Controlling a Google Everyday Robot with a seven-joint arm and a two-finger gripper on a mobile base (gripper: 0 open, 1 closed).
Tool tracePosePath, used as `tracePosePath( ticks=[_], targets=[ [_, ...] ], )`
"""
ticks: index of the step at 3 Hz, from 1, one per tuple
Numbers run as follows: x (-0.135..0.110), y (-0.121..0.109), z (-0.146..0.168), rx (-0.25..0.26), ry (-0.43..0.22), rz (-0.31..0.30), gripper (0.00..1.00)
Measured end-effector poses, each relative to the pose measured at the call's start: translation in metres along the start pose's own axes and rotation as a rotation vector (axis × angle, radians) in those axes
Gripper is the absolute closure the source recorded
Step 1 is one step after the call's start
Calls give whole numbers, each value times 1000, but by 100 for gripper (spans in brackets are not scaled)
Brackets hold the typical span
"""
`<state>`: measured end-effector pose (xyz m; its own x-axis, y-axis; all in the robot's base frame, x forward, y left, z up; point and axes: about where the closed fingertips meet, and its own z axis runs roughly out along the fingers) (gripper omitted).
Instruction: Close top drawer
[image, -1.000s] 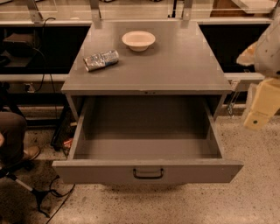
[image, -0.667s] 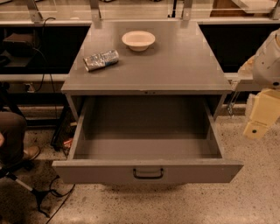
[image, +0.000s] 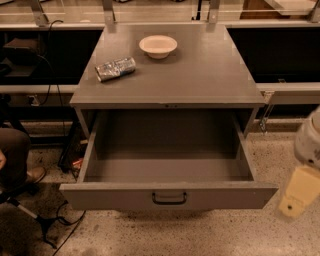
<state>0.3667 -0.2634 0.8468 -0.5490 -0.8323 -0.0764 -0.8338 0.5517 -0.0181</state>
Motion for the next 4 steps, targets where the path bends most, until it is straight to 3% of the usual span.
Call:
tracePosePath(
  ticks=[1, 2, 3, 4],
  targets=[
    [32, 18, 46, -62, 60, 104, 17],
    [59, 34, 95, -137, 92, 205, 47],
    [54, 29, 125, -139, 35, 240, 72],
    [53, 28, 123, -129, 31, 239, 100]
  ],
)
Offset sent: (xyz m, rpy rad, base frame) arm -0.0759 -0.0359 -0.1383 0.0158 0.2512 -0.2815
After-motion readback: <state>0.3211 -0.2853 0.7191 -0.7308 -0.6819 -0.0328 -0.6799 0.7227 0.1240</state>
